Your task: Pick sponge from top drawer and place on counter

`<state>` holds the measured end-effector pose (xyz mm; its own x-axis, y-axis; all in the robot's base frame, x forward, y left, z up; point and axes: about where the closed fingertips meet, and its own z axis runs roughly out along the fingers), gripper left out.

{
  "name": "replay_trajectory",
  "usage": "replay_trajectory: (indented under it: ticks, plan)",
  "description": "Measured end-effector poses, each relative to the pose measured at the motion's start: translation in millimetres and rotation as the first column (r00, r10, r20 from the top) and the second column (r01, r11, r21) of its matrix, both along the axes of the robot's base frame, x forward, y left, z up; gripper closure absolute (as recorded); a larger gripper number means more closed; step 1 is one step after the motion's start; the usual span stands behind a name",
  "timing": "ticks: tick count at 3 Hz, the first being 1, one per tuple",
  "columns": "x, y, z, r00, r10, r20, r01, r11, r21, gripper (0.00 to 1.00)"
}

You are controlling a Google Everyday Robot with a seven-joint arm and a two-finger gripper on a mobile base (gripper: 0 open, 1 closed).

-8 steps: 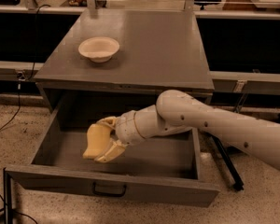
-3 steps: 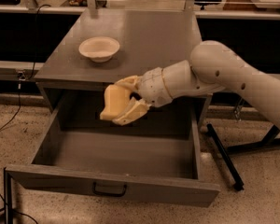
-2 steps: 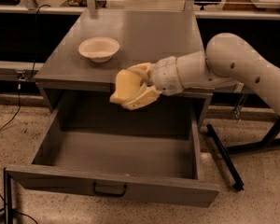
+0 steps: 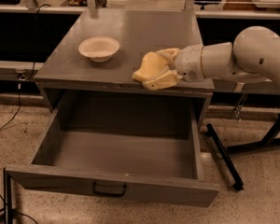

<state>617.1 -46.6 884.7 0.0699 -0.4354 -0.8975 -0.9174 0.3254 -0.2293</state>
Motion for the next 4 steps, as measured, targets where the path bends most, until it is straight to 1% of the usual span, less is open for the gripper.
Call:
replay_trajectory:
  ticks: [1,2,3,4]
  plan:
    - [14.9,-46.9,29.8,0.9845,-0.174,-0.02,0.173,0.983,-0.056,1.0]
    - [32.1,-82.7,36.4,0.955,-0.288,-0.072,0.283,0.956,-0.076,0.82]
    - [47.2,-113.7,25.2,0.9235,-0.358,-0.138,0.348,0.933,-0.094,0.58]
    - [56.4,-137.4,2.9,0.9003,-0.39,-0.193,0.377,0.92,-0.104,0.36]
